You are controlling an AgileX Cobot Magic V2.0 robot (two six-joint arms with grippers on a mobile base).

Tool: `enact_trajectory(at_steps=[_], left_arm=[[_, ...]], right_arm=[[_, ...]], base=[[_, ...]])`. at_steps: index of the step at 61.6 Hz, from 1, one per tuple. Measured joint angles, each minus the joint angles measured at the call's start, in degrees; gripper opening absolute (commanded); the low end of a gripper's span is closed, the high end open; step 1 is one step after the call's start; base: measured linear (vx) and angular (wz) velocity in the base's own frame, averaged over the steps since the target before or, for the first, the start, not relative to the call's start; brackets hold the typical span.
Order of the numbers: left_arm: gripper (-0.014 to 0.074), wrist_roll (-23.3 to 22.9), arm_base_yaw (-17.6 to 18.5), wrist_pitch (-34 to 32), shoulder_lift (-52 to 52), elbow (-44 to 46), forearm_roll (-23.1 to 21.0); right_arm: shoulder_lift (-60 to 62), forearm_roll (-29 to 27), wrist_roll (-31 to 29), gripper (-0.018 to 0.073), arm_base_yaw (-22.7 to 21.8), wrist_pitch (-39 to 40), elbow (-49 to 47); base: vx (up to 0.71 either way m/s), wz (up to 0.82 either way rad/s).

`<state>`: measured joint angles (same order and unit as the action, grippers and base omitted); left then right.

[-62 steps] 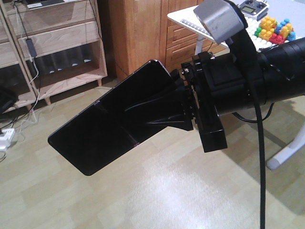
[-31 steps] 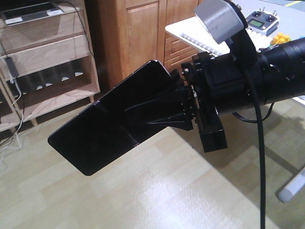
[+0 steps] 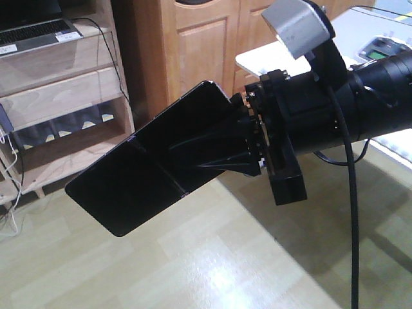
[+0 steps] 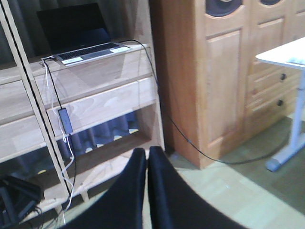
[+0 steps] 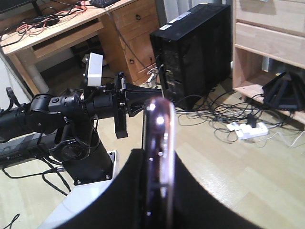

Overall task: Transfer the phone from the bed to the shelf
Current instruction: 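Hold the phone while the base drives to the wooden shelf unit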

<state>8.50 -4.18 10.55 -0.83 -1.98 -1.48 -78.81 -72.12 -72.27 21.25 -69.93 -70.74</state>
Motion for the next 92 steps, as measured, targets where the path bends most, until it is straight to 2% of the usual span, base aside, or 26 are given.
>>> enact_trajectory(at_steps=[92], left_arm=[[0.0001, 0.0, 0.0, 0.0, 0.0, 0.0, 0.0]], right_arm=[[0.0, 0.0, 0.0, -0.0002, 0.0, 0.0, 0.0]], base=[[0.44, 0.29]])
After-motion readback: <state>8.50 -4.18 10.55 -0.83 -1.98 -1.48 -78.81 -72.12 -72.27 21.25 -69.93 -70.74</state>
